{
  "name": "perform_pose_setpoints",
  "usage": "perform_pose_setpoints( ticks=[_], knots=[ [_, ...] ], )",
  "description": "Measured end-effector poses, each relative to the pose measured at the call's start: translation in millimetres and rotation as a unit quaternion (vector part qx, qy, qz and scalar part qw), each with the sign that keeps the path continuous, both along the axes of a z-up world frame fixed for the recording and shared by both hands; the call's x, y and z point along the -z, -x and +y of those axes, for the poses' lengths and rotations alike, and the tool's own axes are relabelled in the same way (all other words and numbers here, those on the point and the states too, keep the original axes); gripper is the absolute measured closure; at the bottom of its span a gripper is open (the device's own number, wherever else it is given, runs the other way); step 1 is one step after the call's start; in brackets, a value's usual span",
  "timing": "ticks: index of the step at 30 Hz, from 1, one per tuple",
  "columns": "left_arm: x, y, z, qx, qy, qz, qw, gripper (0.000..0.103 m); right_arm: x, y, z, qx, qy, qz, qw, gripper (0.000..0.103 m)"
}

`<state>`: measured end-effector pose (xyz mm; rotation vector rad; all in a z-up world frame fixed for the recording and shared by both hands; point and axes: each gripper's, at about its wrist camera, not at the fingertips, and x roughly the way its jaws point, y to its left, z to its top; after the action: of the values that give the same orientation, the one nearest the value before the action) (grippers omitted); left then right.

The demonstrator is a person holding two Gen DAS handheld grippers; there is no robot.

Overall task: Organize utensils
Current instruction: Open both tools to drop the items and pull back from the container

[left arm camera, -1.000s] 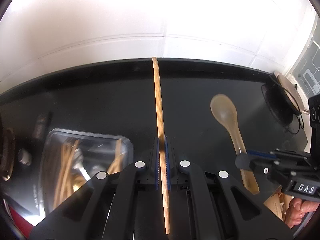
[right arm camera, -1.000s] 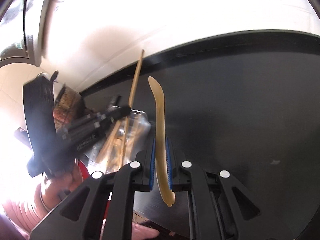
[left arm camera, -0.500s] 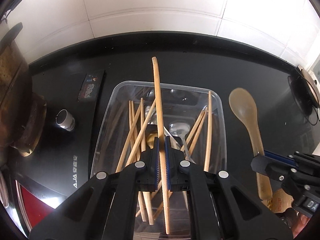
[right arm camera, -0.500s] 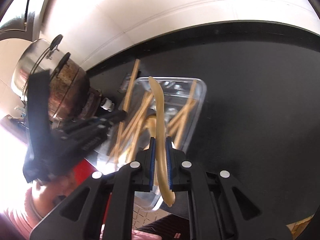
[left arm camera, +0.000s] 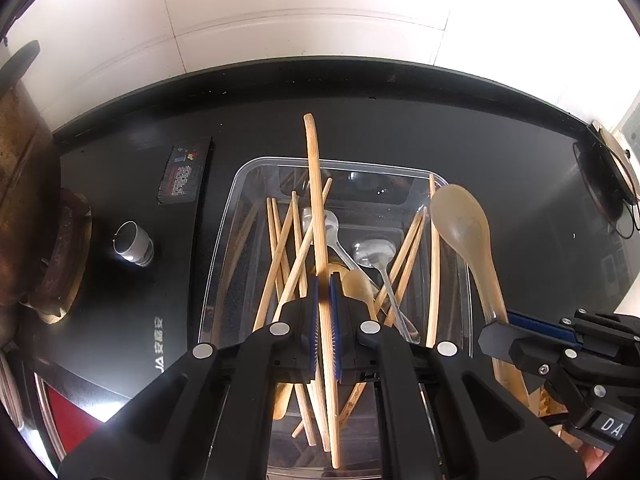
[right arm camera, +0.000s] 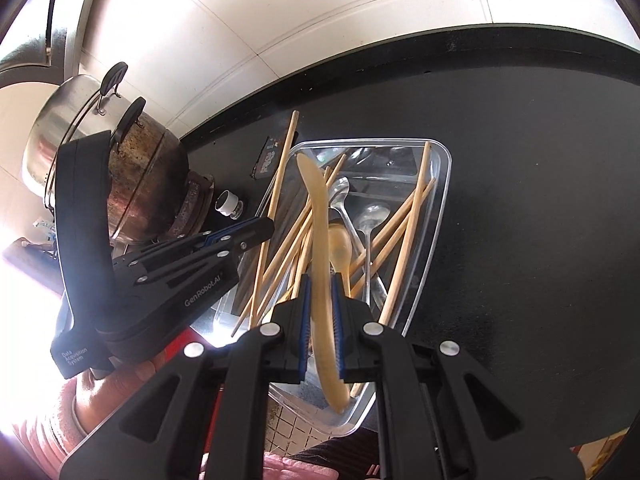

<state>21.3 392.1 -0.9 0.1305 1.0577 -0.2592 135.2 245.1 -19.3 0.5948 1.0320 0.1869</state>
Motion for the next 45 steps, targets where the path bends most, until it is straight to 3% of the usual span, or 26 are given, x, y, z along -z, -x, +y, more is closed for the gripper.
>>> perform_pose_setpoints(
  ticks=[11, 13, 14, 15, 16, 17, 21, 25, 34, 45],
  knots=[
    [1.6, 0.7, -0.4, -0.003, 0.003, -0.001, 1.0, 0.098, 2.2, -3.5, 11.9, -0.002, 0.006, 0.007, 1.0, 0.092],
    [1.4, -2.3, -0.5, -0.008, -0.006, -0.002, 0.9999, 0.095, 7.9, -6.9, 22.0, -0.014, 0.035, 0.028, 0.999, 0.092],
    [1.3, -4.2, -0.7, -0.011, -0.01, -0.001, 0.9999, 0.081, 9.9, -8.0, 27.5, -0.024, 0.054, 0.037, 0.998, 0.082],
    [0.4, -5.6, -0.4, -0.016, -0.013, -0.001, 0.9998, 0.04, 10.5, -8.2, 34.0, -0.036, 0.075, 0.041, 0.996, 0.047],
    [-2.3, -6.6, 0.6, -0.029, -0.019, -0.008, 0.9994, 0.016, 8.6, -7.0, 37.6, -0.038, 0.094, 0.037, 0.994, 0.024],
    [-6.9, -5.0, 2.0, -0.039, -0.02, -0.023, 0.9988, 0.006, 4.6, -4.4, 40.7, -0.039, 0.113, 0.023, 0.993, 0.008],
    [-21.2, -4.0, -1.5, -0.042, -0.017, -0.044, 0.998, 0.006, -8.7, 3.7, 51.2, -0.064, 0.178, -0.015, 0.982, 0.008],
    [-24.5, -3.6, -14.6, -0.032, -0.005, -0.041, 0.9986, 0.006, -4.7, 10.8, 43.8, -0.06, 0.171, -0.003, 0.984, 0.008],
    [-24.5, 3.8, -75.1, 0.018, 0.003, -0.042, 0.999, 0.006, -5.4, 41.5, -10.6, 0.018, 0.174, 0.008, 0.984, 0.008],
    [-21.5, 16.9, -169.6, 0.041, 0.018, -0.029, 0.9986, 0.006, -2.3, 80.3, -103.4, 0.074, 0.181, 0.039, 0.98, 0.008]
  ],
)
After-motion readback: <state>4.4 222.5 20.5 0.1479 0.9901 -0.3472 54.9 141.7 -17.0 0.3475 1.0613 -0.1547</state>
